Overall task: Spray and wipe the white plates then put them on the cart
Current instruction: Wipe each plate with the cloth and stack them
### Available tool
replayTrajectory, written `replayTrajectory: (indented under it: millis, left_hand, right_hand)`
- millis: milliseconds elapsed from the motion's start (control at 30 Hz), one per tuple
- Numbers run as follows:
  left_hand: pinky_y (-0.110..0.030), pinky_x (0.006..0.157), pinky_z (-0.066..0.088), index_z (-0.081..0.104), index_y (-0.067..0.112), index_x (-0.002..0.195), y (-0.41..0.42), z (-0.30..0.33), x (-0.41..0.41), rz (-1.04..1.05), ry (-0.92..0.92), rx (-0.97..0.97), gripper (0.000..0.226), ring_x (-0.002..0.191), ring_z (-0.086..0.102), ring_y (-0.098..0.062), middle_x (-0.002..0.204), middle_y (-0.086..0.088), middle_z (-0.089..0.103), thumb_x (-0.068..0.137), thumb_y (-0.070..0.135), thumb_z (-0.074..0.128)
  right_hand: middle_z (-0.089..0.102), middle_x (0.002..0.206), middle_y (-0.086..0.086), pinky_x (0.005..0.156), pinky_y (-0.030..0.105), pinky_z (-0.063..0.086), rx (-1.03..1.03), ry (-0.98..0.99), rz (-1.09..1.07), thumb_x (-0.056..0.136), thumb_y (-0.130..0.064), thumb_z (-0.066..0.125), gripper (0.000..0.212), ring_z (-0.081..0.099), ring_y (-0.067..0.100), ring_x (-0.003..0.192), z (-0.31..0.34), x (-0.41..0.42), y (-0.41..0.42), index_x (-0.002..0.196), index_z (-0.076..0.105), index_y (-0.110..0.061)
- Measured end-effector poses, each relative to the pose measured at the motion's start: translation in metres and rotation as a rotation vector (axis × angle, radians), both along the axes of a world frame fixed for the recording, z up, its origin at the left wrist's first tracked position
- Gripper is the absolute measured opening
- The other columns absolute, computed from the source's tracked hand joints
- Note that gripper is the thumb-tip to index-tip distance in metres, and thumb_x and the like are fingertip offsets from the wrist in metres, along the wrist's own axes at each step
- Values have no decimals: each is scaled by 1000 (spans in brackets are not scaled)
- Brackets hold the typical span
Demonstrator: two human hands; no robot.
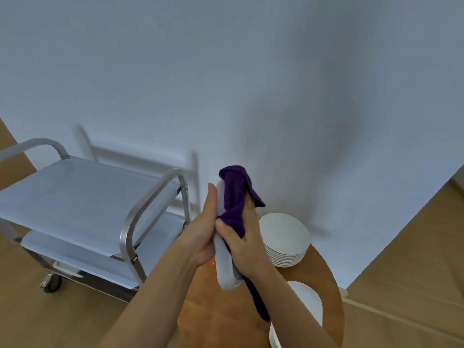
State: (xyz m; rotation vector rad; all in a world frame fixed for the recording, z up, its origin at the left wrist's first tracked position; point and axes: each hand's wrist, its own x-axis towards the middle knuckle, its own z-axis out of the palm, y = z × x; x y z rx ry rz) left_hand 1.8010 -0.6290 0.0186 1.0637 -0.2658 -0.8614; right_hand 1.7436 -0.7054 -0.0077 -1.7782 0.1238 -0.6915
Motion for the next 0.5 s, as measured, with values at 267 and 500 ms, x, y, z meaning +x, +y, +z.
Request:
replayTrajectory:
  millis: [267,500]
  left_hand:
    - [-32,81,58,61,13,120,13,4,14,130,-45,-105,66,107,66,-22,115,-11,69,78,60,41]
    - [-48,99,47,53,16,131,19,9,26,256,-88,-68,75,114,61,-27,123,-10,65,74,63,40]
  right_hand:
    - [61,117,-5,99,41,45,400,427,-8,80,-66,46,60,58,16,106,3,20,-34,133,40,-38]
    - [57,119,-5,89,27,46,480,370,-200,91,-46,49,35,56,9,103,-29,9,-9,124,40,-37]
